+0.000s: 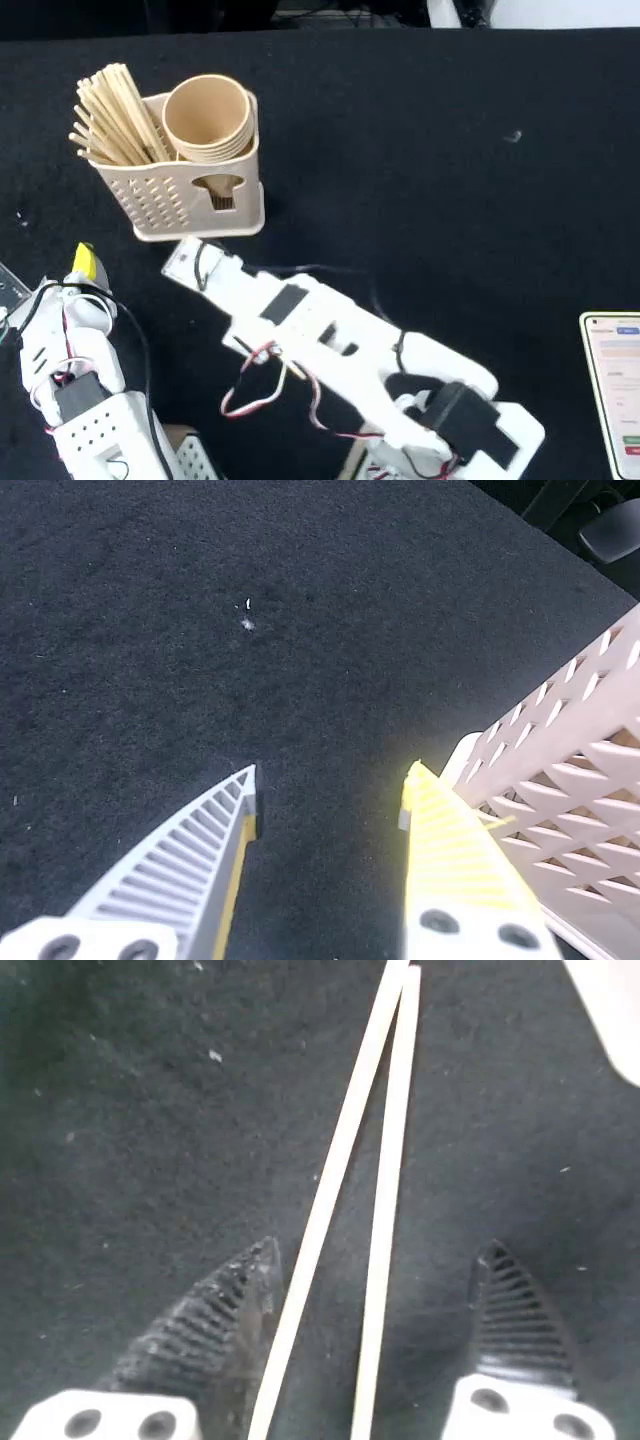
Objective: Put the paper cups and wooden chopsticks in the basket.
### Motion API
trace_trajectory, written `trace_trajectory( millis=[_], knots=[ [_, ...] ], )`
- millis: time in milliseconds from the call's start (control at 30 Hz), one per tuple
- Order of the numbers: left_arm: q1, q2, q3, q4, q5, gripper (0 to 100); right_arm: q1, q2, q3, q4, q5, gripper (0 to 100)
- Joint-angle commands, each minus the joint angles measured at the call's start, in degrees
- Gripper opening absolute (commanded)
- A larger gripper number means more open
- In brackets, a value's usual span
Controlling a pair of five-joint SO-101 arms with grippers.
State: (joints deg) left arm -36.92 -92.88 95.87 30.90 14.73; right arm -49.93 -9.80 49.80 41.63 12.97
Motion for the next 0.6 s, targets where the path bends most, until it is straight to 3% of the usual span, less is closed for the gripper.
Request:
trace_trajectory(
  millis=[0, 267, 333, 433, 567],
  knots=[
    [0.6, -0.7, -1.1, -0.1, -0.6, 23, 2.1, 4.6, -4.9, -1.0, -0.2, 30.8],
    [0.5, -0.7, -1.2, 0.0, -0.6, 23, 3.2, 14.9, -13.8, 5.3, -0.1, 28.9],
    [0.5, -0.7, -1.2, 0.0, -0.6, 23, 3.1, 15.4, -13.9, 5.5, -0.1, 20.9],
    [0.4, -0.7, -1.2, 0.0, -0.6, 23, 2.4, 15.5, -13.9, 5.5, -0.1, 0.6],
    [0.1, -0.7, -1.2, 0.0, -0.6, 23, 1.5, 15.5, -13.7, 6.0, 2.4, 0.9]
  ],
)
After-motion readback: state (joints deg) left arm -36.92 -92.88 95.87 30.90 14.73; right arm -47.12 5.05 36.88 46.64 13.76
